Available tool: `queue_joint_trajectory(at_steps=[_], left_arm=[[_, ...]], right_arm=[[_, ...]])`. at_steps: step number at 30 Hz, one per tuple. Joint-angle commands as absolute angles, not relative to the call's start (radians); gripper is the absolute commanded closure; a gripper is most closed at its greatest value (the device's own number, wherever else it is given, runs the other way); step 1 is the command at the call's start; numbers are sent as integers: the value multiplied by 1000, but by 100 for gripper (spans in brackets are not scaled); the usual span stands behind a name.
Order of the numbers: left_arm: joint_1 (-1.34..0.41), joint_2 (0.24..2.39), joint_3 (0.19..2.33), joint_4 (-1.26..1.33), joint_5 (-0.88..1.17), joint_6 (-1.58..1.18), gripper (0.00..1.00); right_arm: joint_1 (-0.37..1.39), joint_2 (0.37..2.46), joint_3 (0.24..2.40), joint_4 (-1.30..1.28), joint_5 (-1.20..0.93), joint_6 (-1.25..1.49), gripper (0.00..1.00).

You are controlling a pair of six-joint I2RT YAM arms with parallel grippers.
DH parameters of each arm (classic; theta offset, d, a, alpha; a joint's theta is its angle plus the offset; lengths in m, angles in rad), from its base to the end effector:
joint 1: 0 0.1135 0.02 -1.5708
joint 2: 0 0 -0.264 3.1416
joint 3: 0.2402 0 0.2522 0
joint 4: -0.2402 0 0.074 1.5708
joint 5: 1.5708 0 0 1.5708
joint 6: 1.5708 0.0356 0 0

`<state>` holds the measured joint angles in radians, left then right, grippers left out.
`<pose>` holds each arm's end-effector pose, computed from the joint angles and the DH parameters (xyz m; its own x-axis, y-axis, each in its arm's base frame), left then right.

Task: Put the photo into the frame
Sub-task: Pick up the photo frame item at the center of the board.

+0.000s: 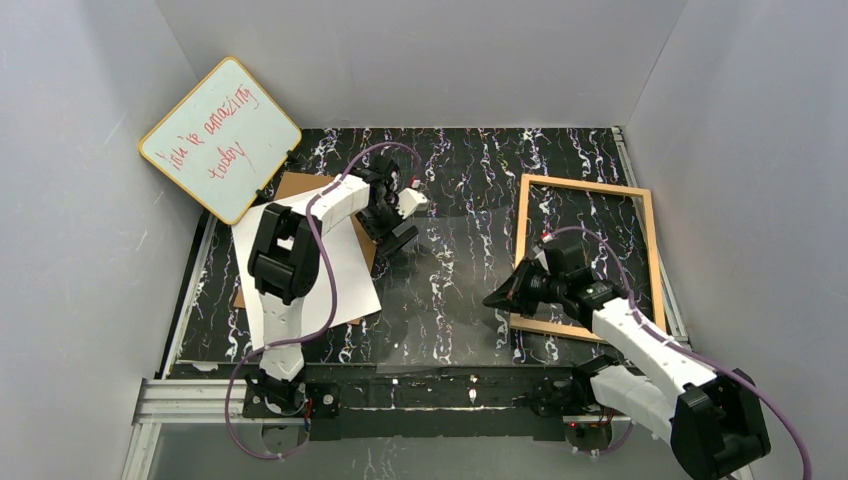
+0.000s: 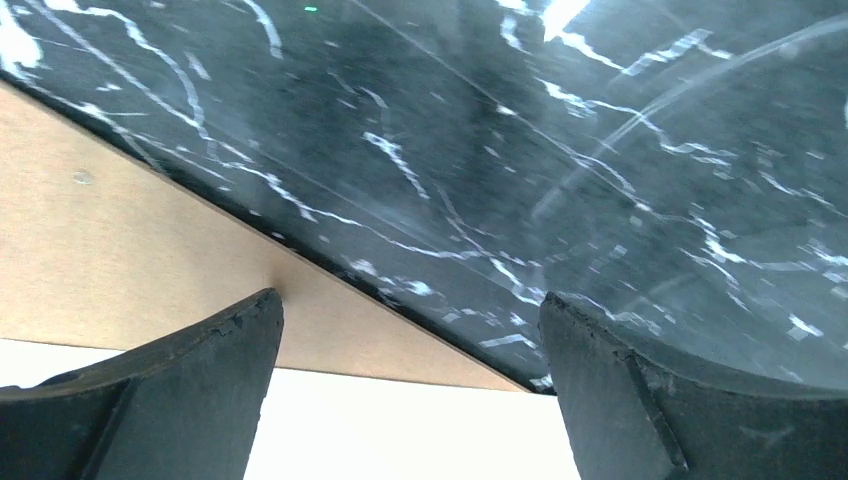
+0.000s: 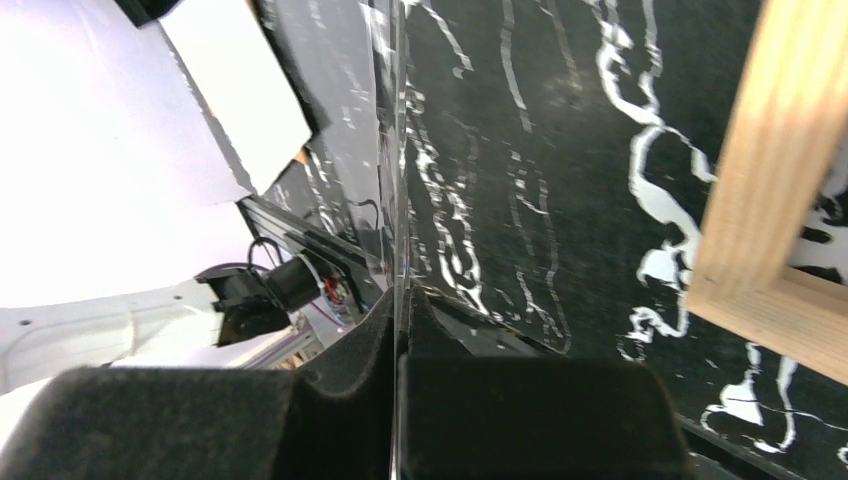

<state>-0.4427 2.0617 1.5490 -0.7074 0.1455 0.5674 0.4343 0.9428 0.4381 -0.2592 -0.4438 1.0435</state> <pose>0.3817 -0.1867 0.1759 -0.4636 0.8083 -0.3629 0.8515 0.5197 0.0698 0.1614 0.0917 0.1878 -0.8872 0.4488 -0.1067 0.2095 0.5981 0.7735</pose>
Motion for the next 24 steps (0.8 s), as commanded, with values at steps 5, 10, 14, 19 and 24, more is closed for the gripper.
queue_joint_trajectory(at_steps=[5, 10, 14, 19, 24], left_arm=[[-452, 1835, 1748, -1028, 448, 635, 2], [-473, 1574, 1717, -1033, 518, 751, 2], [-513, 1428, 1692, -1037, 513, 764, 2], [-562, 1322, 1613, -1067, 548, 839, 2], [-611, 1272, 1515, -973, 444, 854, 2]], right_arm=[[428, 1043, 740, -356, -429, 1027, 96], [409, 1129, 931, -413, -418, 1067, 97], [393, 1219, 1100, -465, -425, 1097, 99], [370, 1290, 1235, -395, -454, 1209, 99], [370, 1355, 1282, -311, -495, 1301, 99]])
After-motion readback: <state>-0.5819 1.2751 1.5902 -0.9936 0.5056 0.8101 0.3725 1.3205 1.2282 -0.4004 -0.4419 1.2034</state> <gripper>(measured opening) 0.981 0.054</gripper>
